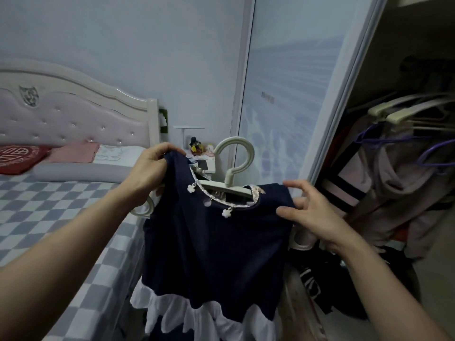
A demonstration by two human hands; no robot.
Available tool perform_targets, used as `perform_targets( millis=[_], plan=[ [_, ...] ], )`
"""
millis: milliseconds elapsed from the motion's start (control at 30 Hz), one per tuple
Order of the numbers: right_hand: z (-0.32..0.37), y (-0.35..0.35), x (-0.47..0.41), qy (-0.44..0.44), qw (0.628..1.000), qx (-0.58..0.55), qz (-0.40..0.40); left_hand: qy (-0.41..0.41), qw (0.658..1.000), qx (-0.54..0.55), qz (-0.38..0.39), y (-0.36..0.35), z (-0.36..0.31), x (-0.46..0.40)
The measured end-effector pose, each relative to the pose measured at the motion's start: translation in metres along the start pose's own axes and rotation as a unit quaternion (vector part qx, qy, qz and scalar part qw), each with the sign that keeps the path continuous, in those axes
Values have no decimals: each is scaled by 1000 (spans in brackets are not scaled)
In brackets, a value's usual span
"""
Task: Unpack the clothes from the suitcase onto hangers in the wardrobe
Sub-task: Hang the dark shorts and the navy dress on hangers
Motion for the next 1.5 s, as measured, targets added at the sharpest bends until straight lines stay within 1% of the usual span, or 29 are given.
perform_targets(
  millis=[67, 133, 200, 233, 267, 300, 333, 367, 400, 433, 467, 500, 567, 600, 667, 700, 767, 833, 867, 900, 1033, 1100, 1167, 1200, 1267, 1300, 1367, 1433, 1500],
  plan=[
    [3, 11, -4, 18, 997, -63, -46, -8, 999, 34, 24, 1, -8, 2],
    [8, 20, -5, 32, 994, -89, -54, -1, 991, 117, 65, 8, -16, 1],
    [7, 22, -4, 22, 994, -102, -39, 67, 957, 247, 137, 9, -16, 8],
    [5, 25, -3, 17, 993, -105, -42, 103, 942, 274, 162, 8, -13, 12],
    [2, 27, -1, 12, 993, -109, -49, 125, 943, 254, 173, 6, -3, 17],
    [-1, 29, 0, 11, 993, -105, -56, 122, 961, 181, 167, 7, 10, 19],
    [-3, 31, 1, 10, 993, -95, -64, 88, 985, 60, 139, 12, 21, 17],
    [-6, 34, 2, 10, 994, -81, -75, 17, 990, -104, 88, 20, 28, 10],
    [-8, 35, 3, 9, 994, -65, -87, -73, 962, -263, 31, 28, 27, 6],
    [-12, 35, 3, 6, 994, -53, -94, -171, 912, -371, -11, 28, 17, 7],
    [-14, 35, 4, 2, 994, -45, -95, -273, 868, -413, -26, 19, 3, 12],
    [-15, 34, 4, -3, 995, -39, -94, -362, 840, -403, 1, 5, -10, 23],
    [-16, 32, 4, -10, 996, -36, -85, -483, 791, -344, 151, -31, -24, 55],
    [-16, 32, 3, -13, 996, -37, -85, -524, 748, -346, 215, -47, -22, 73],
    [-15, 35, 1, -14, 995, -32, -93, -573, 675, -404, 228, -71, -6, 87],
    [-15, 38, 0, -14, 995, -29, -98, -574, 665, -432, 202, -82, -3, 90],
    [-14, 41, -2, -9, 994, -30, -105, -511, 712, -441, 194, -104, -5, 91],
    [-12, 40, -3, -2, 994, -37, -106, -432, 790, -386, 201, -126, -15, 87],
    [-11, 39, -3, 2, 993, -39, -108, -428, 807, -356, 196, -137, -23, 86],
    [-10, 39, -3, 8, 993, -40, -113, -436, 814, -336, 186, -146, -31, 87],
    [-13, 57, -4, 10, 989, -34, -144, -551, 792, -234, 120, -154, -51, 110],
    [-18, 74, -3, -6, 988, -44, -150, -535, 823, -190, 33, -129, -54, 91],
    [-21, 92, 1, -18, 986, -49, -157, -490, 847, -201, -42, -100, -50, 59],
    [-21, 99, 2, -20, 986, -42, -159, -463, 854, -236, -31, -94, -45, 43],
    [-19, 111, 3, -17, 987, -19, -156, -416, 857, -299, 51, -105, -36, 25],
    [-18, 116, 2, -15, 988, -8, -155, -429, 844, -314, 74, -112, -38, 26],
    [-15, 124, 3, -13, 988, 4, -151, -534, 772, -334, 79, -131, -49, 42],
    [-12, 133, 6, -10, 988, 18, -152, -672, 648, -343, 99, -153, -52, 71],
    [-9, 141, 8, -10, 987, 34, -154, -744, 531, -372, 161, -174, -43, 97]
  ],
)
Point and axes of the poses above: each hand's wrist, its own x-axis away from the middle knuckle, its own y-axis out of the back of the hand, z = x × y, the point moved 8 cm from there along -x, towards the middle knuckle, and after that the axes turned 12 degrees about -z, right-handed, at the moved point
